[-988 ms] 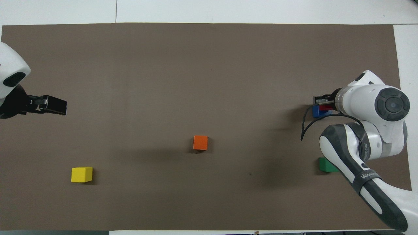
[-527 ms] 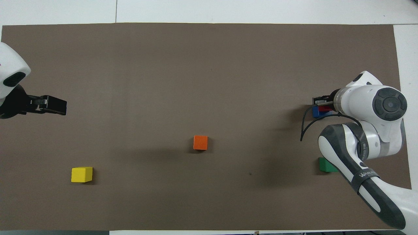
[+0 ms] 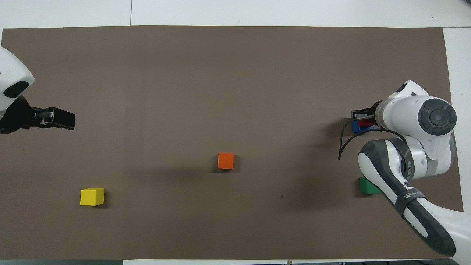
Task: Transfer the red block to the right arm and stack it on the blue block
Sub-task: 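Open the right gripper to release the red cube on the blue cube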
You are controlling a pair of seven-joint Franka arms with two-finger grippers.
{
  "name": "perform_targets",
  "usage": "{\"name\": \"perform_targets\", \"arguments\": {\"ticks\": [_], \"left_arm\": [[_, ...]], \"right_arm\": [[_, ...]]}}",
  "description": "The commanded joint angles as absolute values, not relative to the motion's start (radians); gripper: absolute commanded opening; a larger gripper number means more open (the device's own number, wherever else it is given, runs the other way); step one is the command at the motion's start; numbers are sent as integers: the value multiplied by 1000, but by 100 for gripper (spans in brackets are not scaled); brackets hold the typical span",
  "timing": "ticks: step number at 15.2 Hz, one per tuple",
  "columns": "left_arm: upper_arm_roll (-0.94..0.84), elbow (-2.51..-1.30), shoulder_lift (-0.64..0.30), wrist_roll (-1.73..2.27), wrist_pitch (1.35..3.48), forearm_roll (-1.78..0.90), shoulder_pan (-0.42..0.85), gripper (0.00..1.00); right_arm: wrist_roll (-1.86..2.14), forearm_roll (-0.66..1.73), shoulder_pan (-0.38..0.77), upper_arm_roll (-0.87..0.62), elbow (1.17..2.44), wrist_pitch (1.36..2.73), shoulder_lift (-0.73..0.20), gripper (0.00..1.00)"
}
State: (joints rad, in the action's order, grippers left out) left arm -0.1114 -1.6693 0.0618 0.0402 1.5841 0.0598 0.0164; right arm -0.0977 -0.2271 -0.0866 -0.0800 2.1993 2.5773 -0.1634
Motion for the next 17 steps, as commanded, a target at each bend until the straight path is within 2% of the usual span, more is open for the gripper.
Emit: {"name": "perform_targets", "arguments": {"ticks": [1, 17], "left_arm": [[-118, -1684, 72, 43, 1589, 78, 8, 100], [-118, -1684, 74, 43, 1589, 78, 8, 100]], "right_arm": [[-54, -201, -103, -87, 2230, 2605, -158, 0], [-54, -201, -103, -87, 2289, 2606, -133, 0]]}}
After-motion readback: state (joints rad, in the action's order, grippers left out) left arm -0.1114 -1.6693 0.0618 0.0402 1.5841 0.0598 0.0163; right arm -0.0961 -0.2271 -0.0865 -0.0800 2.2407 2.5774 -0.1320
